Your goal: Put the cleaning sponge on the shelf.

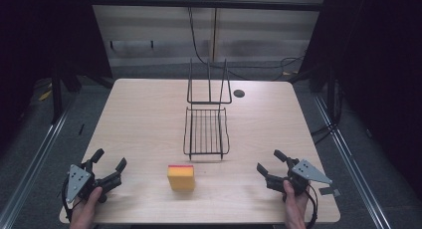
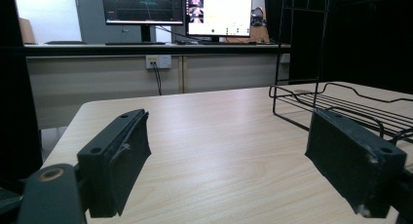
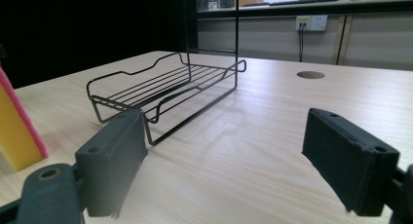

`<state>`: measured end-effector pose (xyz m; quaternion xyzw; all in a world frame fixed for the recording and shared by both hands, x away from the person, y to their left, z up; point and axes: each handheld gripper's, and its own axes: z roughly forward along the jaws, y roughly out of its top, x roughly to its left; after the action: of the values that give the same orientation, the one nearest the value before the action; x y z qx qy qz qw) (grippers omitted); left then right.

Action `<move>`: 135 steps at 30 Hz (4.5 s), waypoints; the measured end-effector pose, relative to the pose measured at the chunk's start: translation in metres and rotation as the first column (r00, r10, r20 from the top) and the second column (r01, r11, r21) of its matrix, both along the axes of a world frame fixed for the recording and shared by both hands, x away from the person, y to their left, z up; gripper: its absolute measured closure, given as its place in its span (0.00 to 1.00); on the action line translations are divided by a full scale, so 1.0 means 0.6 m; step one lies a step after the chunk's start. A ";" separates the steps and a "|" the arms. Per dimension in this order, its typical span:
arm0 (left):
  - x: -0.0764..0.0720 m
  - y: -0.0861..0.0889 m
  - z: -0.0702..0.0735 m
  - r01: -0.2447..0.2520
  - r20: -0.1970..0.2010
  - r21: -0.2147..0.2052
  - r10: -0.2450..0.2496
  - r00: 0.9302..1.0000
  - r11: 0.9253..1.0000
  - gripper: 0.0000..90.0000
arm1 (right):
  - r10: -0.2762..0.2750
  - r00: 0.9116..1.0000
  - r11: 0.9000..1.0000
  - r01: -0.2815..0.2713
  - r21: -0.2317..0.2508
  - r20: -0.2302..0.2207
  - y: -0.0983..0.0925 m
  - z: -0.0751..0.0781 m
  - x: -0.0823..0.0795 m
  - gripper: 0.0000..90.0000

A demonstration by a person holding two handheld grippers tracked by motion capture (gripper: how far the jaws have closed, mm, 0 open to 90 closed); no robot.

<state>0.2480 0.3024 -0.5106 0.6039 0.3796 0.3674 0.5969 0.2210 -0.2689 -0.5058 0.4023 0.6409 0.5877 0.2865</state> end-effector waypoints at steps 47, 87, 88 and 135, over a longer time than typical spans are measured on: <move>0.000 0.000 0.000 0.000 0.001 -0.002 0.000 1.000 1.000 0.17 | 0.368 0.923 0.927 -0.373 -0.031 -0.113 0.104 0.038 0.018 0.19; 0.000 0.000 0.000 0.000 0.001 -0.002 0.000 1.000 1.000 0.17 | 0.603 0.790 0.796 -0.606 0.012 -0.107 0.235 0.053 0.044 0.26; 0.000 0.000 0.000 -0.001 0.000 0.001 0.001 1.000 1.000 0.17 | 0.607 0.787 0.792 -0.610 0.011 -0.106 0.237 0.053 0.044 0.26; 0.000 0.000 0.000 0.000 0.001 0.001 0.000 1.000 1.000 0.17 | 0.745 0.659 0.665 -0.747 0.026 -0.105 0.329 0.037 0.105 0.56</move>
<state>0.2479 0.3026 -0.5106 0.6039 0.3793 0.3679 0.5967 0.2839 -0.0717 -0.4839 0.1327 0.7691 0.6252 -0.0099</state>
